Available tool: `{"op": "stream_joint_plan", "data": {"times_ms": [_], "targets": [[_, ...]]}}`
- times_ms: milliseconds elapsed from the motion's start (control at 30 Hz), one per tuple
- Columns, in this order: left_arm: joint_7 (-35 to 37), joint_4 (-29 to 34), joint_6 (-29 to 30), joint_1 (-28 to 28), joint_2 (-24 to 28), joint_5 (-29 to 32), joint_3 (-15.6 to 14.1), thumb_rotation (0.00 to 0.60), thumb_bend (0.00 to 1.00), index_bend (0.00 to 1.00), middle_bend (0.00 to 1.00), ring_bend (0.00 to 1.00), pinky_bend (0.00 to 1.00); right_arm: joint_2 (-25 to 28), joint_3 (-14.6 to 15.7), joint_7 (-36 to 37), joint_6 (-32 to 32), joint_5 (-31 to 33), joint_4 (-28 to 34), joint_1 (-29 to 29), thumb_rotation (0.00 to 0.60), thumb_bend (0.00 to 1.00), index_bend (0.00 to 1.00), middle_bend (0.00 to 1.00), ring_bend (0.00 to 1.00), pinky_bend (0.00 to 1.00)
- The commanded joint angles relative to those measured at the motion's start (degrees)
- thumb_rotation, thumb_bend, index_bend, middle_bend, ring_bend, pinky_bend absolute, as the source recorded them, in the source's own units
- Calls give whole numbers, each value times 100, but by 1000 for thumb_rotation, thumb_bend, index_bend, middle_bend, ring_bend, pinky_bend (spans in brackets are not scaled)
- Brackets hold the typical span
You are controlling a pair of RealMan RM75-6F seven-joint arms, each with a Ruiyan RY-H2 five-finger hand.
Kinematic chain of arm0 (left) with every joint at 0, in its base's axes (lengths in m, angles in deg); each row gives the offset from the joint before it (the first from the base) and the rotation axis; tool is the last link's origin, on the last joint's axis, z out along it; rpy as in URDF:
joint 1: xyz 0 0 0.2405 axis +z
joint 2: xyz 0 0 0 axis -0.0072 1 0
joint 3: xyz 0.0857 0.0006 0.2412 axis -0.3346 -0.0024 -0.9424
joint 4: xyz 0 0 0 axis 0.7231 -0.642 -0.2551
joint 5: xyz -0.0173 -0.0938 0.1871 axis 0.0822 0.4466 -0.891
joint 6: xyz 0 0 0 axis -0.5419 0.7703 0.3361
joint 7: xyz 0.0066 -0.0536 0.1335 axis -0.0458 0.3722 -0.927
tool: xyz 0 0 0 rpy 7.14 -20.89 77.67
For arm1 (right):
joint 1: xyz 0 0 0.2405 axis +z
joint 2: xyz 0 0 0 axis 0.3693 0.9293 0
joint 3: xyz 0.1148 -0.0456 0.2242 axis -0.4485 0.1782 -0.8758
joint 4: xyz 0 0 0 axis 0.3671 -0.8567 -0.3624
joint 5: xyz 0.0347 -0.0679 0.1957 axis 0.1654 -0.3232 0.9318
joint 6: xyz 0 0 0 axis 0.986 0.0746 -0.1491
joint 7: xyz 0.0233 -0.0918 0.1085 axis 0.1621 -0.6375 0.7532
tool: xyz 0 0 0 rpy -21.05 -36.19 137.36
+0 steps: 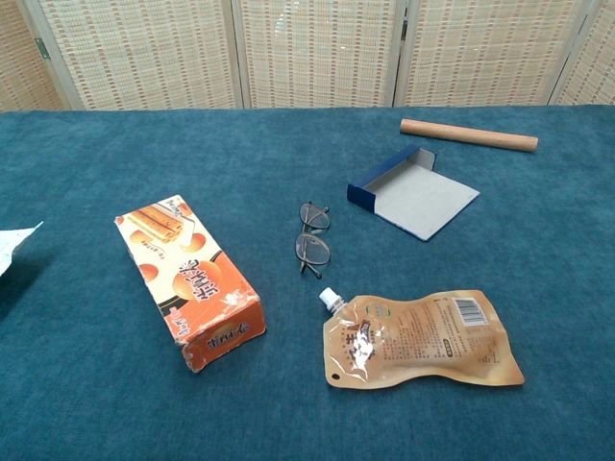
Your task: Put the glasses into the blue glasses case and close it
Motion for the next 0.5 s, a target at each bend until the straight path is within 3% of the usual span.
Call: {"op": "stream_joint_plan", "data": {"times_ms": [33, 500], "targets": [[4, -14, -16, -6, -9, 9, -1, 600, 187, 164, 146, 97, 264, -21, 13, -6, 4, -11, -2, 5, 600, 214, 164, 402, 372, 502], [143, -56, 92, 69, 32, -17, -27, 600, 187, 164, 146, 96, 264, 12, 68, -205, 58, -385, 199, 192, 600, 215, 164, 435, 393, 502]]}}
